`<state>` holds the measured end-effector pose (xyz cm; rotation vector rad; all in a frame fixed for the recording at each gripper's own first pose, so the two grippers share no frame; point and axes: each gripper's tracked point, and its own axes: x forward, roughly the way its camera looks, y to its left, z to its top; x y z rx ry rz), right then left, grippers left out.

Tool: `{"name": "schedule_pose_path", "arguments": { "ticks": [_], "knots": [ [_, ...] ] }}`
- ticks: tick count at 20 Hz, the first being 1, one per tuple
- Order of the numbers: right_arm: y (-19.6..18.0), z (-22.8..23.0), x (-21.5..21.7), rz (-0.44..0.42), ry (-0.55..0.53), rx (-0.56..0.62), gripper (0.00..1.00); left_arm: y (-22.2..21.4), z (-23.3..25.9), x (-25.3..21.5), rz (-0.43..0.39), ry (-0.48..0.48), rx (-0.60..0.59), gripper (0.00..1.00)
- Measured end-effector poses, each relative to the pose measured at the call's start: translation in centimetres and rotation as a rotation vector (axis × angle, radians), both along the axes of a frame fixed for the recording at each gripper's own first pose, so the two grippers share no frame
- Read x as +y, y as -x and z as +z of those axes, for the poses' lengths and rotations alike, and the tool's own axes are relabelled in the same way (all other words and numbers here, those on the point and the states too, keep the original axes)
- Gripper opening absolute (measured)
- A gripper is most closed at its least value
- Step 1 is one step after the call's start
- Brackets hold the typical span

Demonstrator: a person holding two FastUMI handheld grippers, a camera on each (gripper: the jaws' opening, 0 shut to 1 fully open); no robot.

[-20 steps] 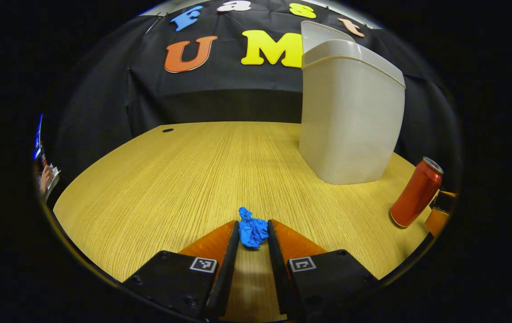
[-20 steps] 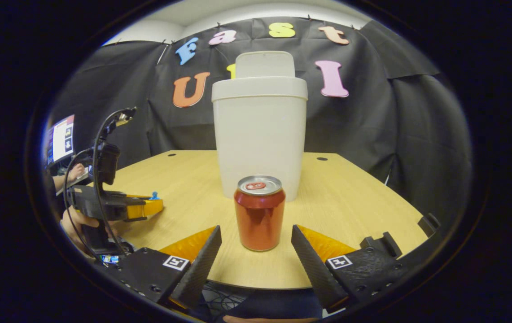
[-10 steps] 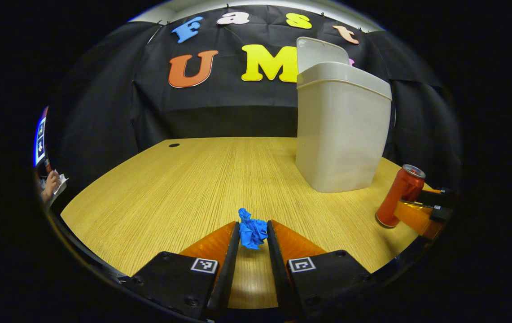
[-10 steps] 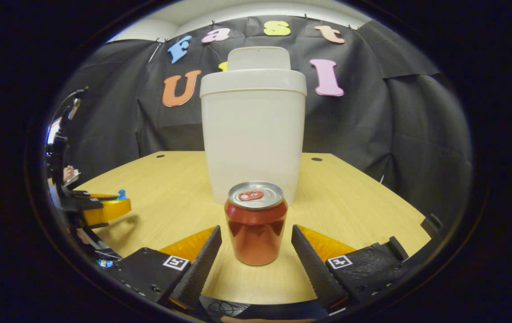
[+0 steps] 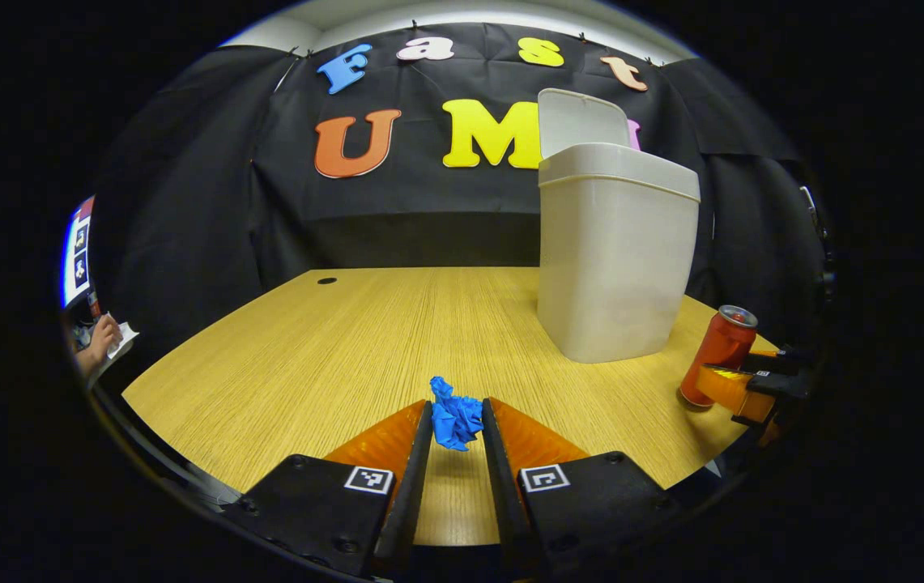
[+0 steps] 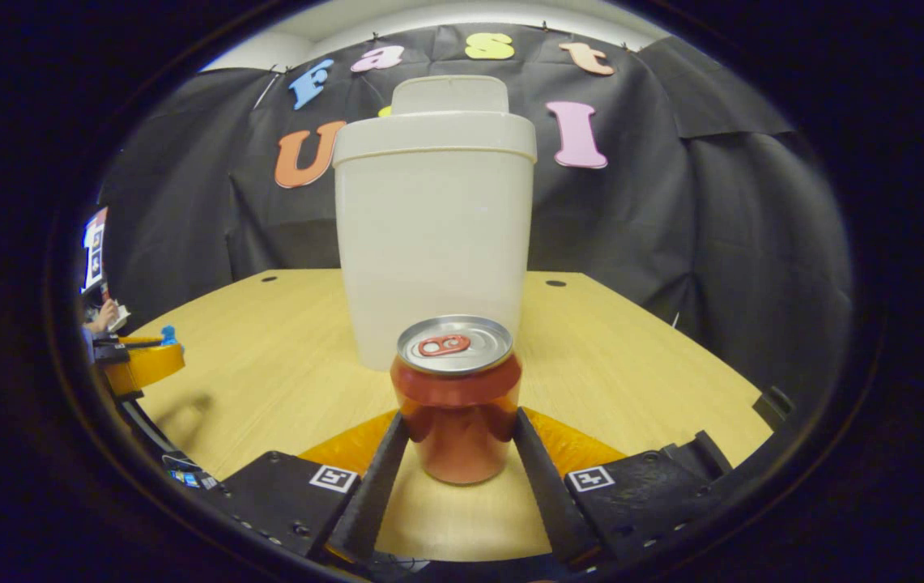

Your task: Press the lid of the desktop garbage bin to open it, pick up the crumpled paper on the desktop and throw it into the bin, then pick up the pop can on the desktop and drop it into the bin, and finally close the garbage bin lid.

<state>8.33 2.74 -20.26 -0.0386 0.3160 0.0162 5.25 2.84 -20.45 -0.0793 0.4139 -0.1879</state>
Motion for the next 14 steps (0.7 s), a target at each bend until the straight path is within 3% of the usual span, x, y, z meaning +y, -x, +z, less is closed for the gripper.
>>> {"name": "schedule_pose_path", "arguments": {
  "ticks": [8,14],
  "knots": [
    [1.3,9.0,-0.7,0.025,-0.008,-0.158,0.78,-0.3,3.5,-1.3,0.013,0.015,-0.047,0.43],
    [3.0,13.5,-2.5,0.025,-0.068,-0.201,0.77,-0.5,6.4,-2.1,0.030,0.004,-0.065,0.43]
  ]
}}
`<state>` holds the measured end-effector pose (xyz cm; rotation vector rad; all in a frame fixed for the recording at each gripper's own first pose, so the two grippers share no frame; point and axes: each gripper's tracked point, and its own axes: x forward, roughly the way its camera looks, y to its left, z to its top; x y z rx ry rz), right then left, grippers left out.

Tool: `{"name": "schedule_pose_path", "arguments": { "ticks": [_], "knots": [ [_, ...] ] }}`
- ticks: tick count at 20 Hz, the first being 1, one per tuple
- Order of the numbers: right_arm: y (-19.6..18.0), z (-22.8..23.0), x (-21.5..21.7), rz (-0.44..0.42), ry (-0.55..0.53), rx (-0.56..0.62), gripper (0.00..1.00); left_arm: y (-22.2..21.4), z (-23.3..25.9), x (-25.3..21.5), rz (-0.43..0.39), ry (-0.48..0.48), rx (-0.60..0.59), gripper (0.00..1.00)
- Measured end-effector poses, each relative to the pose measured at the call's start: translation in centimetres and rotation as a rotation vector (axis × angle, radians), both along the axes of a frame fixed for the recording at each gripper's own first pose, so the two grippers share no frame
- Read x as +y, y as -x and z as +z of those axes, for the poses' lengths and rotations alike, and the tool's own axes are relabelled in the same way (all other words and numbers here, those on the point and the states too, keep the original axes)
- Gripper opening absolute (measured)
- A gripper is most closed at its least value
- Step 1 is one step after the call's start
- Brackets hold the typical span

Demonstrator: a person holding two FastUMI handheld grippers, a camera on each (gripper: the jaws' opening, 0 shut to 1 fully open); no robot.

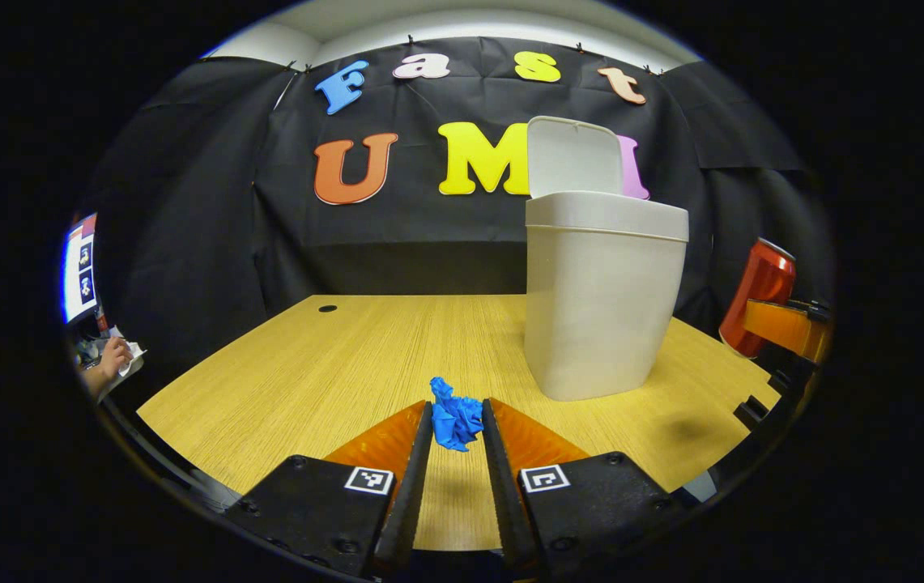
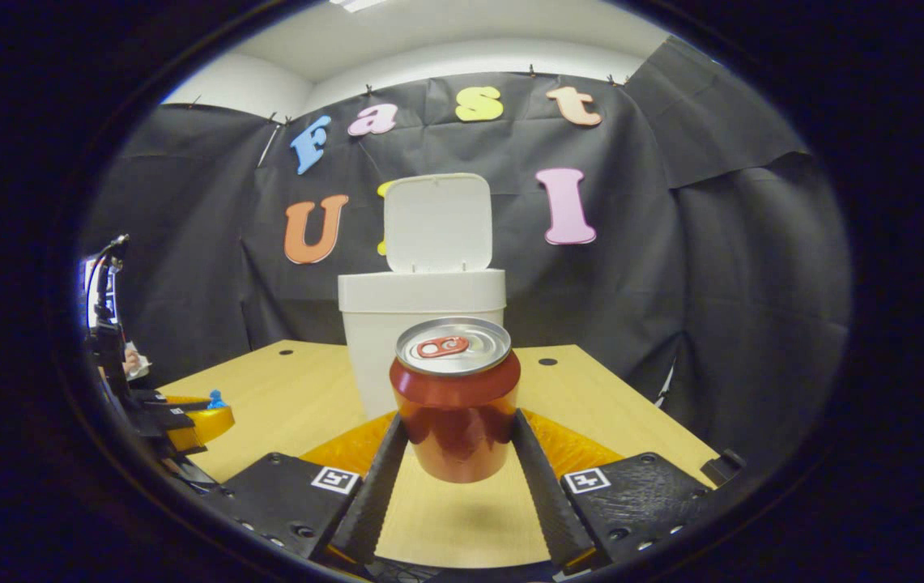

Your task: Press the lid of the desktop garbage bin to open it, pick up the crumpled paper on the desktop and throw it into the bin, then pick up the pop can on the desktop and drop it into the bin, and finally close the garbage bin lid.

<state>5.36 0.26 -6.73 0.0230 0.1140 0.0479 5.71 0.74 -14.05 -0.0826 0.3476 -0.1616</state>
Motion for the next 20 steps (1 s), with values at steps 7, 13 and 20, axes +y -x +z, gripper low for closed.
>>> {"name": "schedule_pose_path", "arguments": {
  "ticks": [7,13,20],
  "knots": [
    [1.0,1.0,-1.2,-0.007,0.017,-0.015,0.76,-1.4,4.8,0.2,0.039,0.030,-0.059,0.43],
    [1.7,1.1,-0.3,0.057,0.015,-0.004,0.76,-5.0,8.4,-0.7,0.032,0.082,-0.111,0.43],
    [1.5,0.9,-1.5,0.063,-0.008,0.026,0.77,-10.1,13.2,-2.9,0.021,0.118,-0.150,0.42]
  ]
}}
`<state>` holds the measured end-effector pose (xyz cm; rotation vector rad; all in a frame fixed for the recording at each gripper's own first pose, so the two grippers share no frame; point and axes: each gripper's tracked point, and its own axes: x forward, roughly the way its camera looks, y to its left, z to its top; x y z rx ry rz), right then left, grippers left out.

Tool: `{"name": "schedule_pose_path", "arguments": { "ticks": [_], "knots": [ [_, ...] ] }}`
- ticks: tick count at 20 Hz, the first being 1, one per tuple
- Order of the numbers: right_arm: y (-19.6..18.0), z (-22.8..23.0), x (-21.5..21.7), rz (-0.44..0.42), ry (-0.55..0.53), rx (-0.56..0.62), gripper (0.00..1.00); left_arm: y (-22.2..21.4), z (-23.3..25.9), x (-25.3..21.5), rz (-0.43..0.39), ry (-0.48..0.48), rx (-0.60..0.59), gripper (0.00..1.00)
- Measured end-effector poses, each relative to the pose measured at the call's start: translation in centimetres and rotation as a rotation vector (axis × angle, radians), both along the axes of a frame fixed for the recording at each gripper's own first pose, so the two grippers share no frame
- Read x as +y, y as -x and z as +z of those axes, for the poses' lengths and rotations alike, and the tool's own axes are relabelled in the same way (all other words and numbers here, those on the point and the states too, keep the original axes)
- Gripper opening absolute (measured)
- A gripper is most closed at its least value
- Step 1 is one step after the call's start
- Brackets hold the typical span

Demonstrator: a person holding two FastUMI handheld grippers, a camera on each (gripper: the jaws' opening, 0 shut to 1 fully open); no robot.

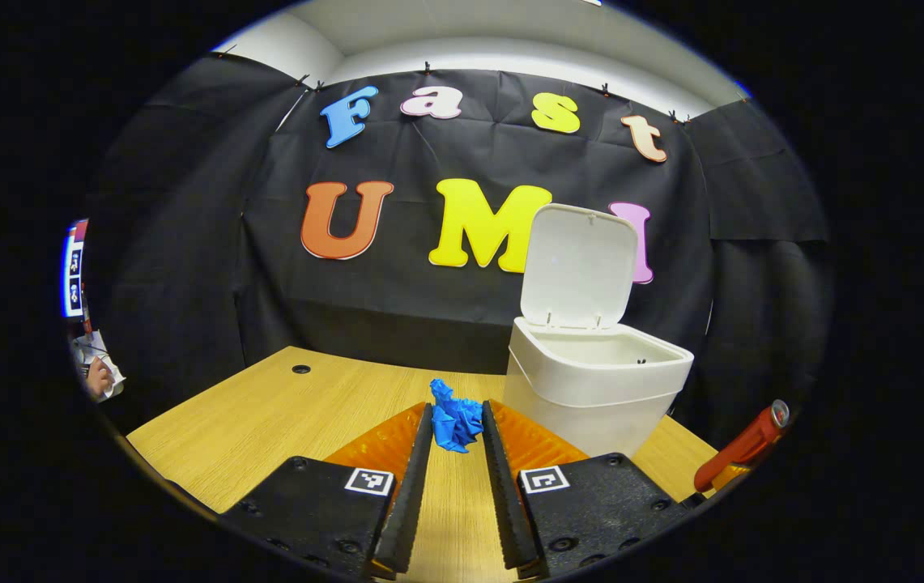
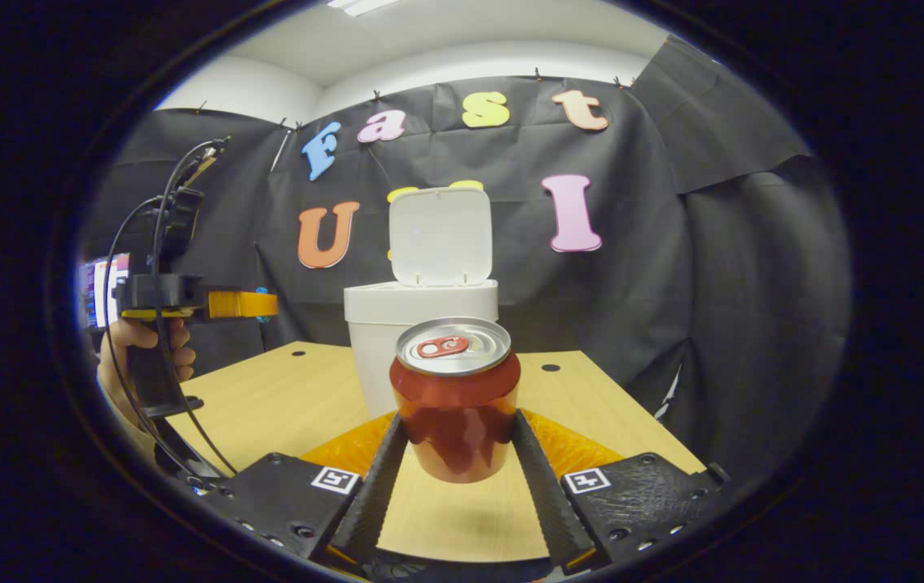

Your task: Press the lid of the desktop garbage bin to open it, pick up the crumpled paper on the desktop and throw it into the bin, then pick up the pop can on the desktop and drop it into the bin, and finally close the garbage bin lid.

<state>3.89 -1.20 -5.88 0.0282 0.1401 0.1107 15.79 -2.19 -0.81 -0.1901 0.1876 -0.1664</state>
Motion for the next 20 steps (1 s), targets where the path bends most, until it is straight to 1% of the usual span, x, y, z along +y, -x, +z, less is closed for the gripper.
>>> {"name": "schedule_pose_path", "arguments": {
  "ticks": [2,4,5,6,8,10,11,13,17,19,20],
  "knots": [
    [0.1,0.3,-0.4,-0.004,-0.014,0.003,0.77,-1.5,1.8,-0.6,0.005,-0.018,-0.036,0.43],
    [0.1,0.2,-0.8,-0.010,-0.013,0.008,0.77,-2.9,2.8,-1.9,-0.009,-0.021,-0.055,0.42],
    [0.1,0.2,-0.9,-0.011,-0.009,0.010,0.77,-3.5,3.1,-2.6,-0.011,-0.031,-0.065,0.47],
    [0.1,0.3,-1.2,-0.021,-0.009,0.007,0.77,-4.2,3.0,-2.9,-0.002,-0.044,-0.060,0.42],
    [0.3,0.7,-1.5,-0.027,-0.003,-0.007,0.77,-5.5,3.2,-4.4,-0.010,-0.057,-0.057,0.42],
    [0.3,0.7,-1.7,-0.031,-0.007,-0.007,0.77,-6.5,4.1,-6.0,-0.020,-0.053,-0.084,0.43],
    [0.2,0.7,-1.8,-0.035,-0.007,-0.006,0.76,-7.2,4.6,-7.0,-0.034,-0.049,-0.094,0.42],
    [0.4,0.9,-2.2,-0.048,0.001,-0.009,0.77,-8.5,5.1,-9.2,-0.063,-0.044,-0.110,0.42],
    [0.5,2.2,-3.6,-0.095,0.013,-0.053,0.77,-10.5,3.6,-12.7,-0.105,-0.033,-0.049,0.42],
    [0.5,2.6,-4.3,-0.119,0.025,-0.069,0.77,-11.4,3.2,-13.7,-0.105,-0.065,-0.033,0.43],
    [0.5,2.7,-4.5,-0.123,0.014,-0.071,0.77,-11.8,2.5,-14.3,-0.105,-0.084,-0.019,0.43]
  ]
}}
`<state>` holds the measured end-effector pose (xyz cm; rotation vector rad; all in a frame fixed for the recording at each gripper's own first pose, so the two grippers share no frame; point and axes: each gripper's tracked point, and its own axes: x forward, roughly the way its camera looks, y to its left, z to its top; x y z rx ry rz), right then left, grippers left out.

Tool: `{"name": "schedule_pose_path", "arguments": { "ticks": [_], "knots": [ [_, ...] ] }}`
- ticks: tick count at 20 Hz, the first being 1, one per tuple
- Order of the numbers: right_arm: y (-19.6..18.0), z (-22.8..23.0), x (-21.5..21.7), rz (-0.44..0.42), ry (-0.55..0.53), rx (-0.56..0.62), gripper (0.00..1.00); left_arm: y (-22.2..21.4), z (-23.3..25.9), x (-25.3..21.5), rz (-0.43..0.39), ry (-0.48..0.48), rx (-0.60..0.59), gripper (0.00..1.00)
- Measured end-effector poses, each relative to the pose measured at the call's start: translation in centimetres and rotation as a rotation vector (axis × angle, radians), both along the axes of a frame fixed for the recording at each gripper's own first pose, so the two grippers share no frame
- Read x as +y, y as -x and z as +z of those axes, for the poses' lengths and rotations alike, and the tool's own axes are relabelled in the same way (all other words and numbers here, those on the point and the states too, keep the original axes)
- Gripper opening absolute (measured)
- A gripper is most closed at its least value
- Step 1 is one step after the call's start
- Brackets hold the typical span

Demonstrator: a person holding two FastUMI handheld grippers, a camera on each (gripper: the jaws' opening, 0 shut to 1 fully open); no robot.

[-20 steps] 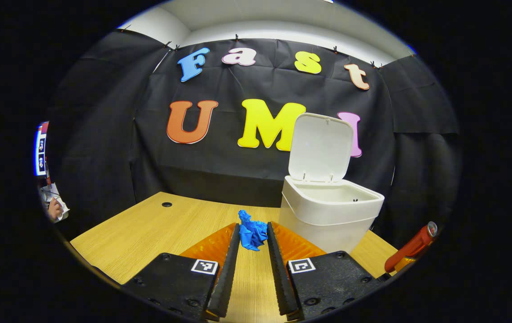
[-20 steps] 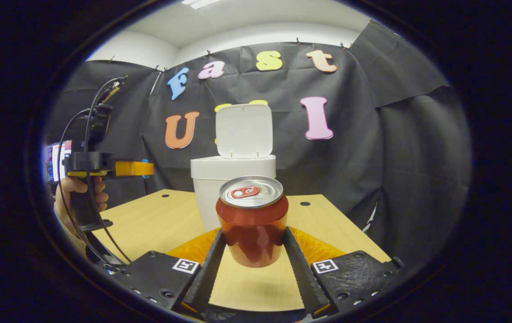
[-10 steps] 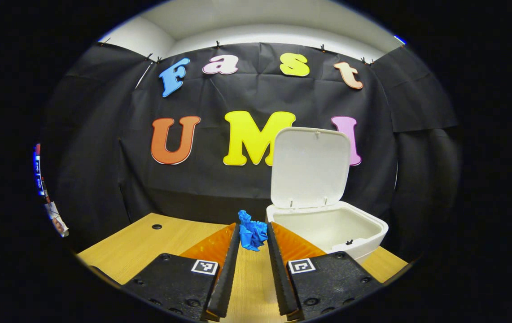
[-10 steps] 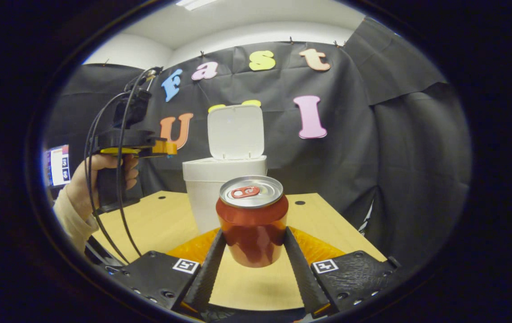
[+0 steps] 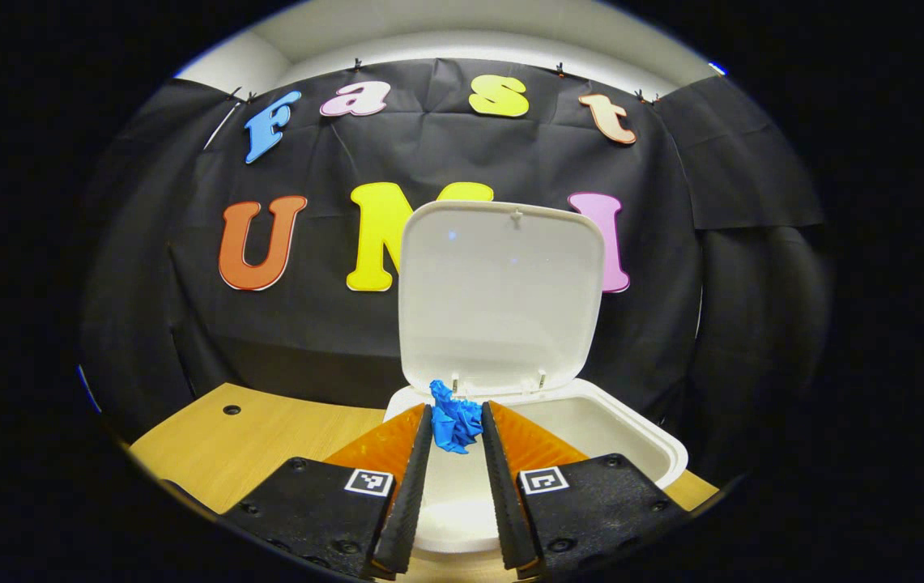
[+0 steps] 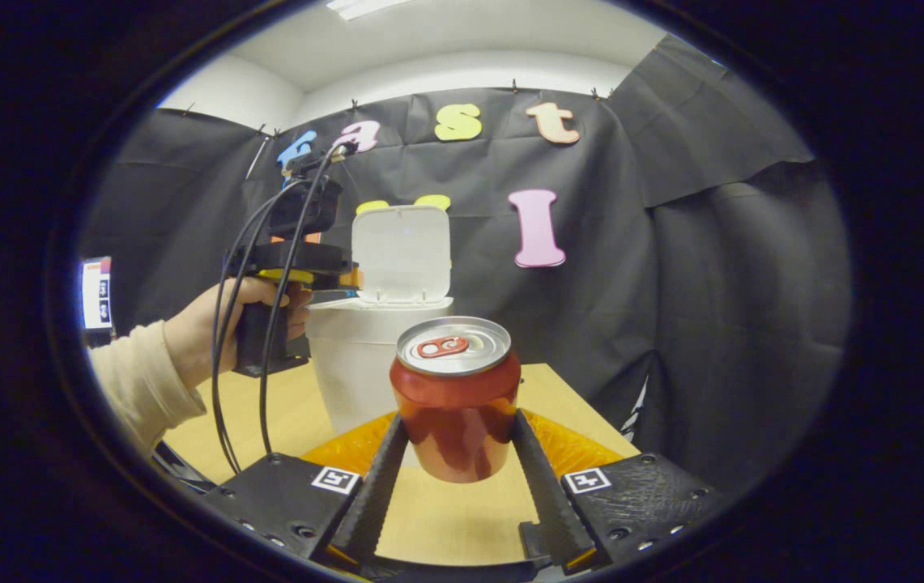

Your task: Press the lid of the desktop garbage bin to open it, pick up the crumpled paper on the desktop and throw it into the bin, then pick up the pop can on the desktop and drop it into the bin, and finally close the garbage bin lid.

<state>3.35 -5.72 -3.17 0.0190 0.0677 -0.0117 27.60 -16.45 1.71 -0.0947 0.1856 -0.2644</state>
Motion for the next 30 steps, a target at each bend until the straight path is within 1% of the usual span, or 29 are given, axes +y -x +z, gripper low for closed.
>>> {"name": "schedule_pose_path", "arguments": {
  "ticks": [2,3,4,6,8,10,11,12,14,16,17,18,21,22,23,25,27,28,30],
  "knots": [
    [0.2,0.2,0.6,0.042,-0.071,0.007,0.76,0.0,-0.2,-1.4,-0.026,-0.030,0.003,0.43],
    [0.1,0.1,0.5,0.050,-0.095,0.013,0.78,-0.1,0.0,-2.0,-0.034,-0.041,-0.009,0.42],
    [-0.1,0.1,0.0,0.040,-0.104,0.020,0.76,-0.3,0.1,-2.2,-0.033,-0.053,-0.015,0.42],
    [-0.4,-0.2,-0.8,0.015,-0.097,0.032,0.76,-0.4,0.0,-2.7,-0.029,-0.055,-0.019,0.43],
    [-0.5,-0.2,-1.0,0.008,-0.098,0.036,0.77,-0.1,0.0,-3.8,-0.059,-0.042,-0.012,0.47],
    [-0.2,0.2,-1.2,0.003,-0.113,0.018,0.76,0.5,0.4,-3.4,-0.037,-0.059,-0.034,0.54],
    [-0.2,0.5,-1.2,0.001,-0.119,0.008,0.76,0.7,0.8,-3.1,-0.031,-0.068,-0.054,0.67],
    [-0.1,0.6,-1.2,0.000,-0.121,0.003,0.77,0.9,1.1,-3.4,-0.039,-0.067,-0.069,0.72],
    [-0.1,0.6,-1.5,-0.010,-0.129,0.001,0.77,1.5,1.3,-3.1,-0.039,-0.054,-0.079,0.76],
    [0.0,0.7,-1.7,-0.015,-0.136,0.001,0.76,2.3,1.7,-2.7,-0.048,-0.039,-0.084,0.86],
    [0.0,0.8,-1.7,-0.019,-0.134,-0.002,0.76,2.6,1.9,-2.2,-0.049,-0.041,-0.090,0.95],
    [0.1,1.0,-1.9,-0.028,-0.130,-0.006,0.76,3.2,2.0,-1.6,-0.046,-0.048,-0.096,0.98],
    [0.3,0.8,-1.9,-0.044,-0.120,-0.010,0.76,4.5,2.0,0.8,-0.025,-0.044,-0.101,0.97],
    [0.3,0.8,-1.7,-0.043,-0.125,-0.007,0.76,5.2,1.6,0.9,-0.048,-0.044,-0.087,0.97],
    [0.3,0.9,-1.3,-0.038,-0.123,-0.006,0.77,5.9,1.7,1.7,-0.041,-0.054,-0.086,0.99],
    [0.5,1.0,-1.1,-0.045,-0.099,-0.013,0.76,7.0,2.3,4.5,-0.003,-0.069,-0.125,1.00],
    [0.9,1.2,-0.5,-0.037,-0.073,-0.021,0.77,8.3,3.1,6.0,0.008,-0.055,-0.175,0.99],
    [1.0,1.3,-0.1,-0.032,-0.069,-0.024,0.75,8.8,3.2,7.2,0.026,-0.050,-0.193,0.99],
    [1.2,1.2,0.0,-0.044,-0.071,-0.030,0.77,10.0,2.7,9.7,0.066,-0.037,-0.204,0.99]
  ]
}}
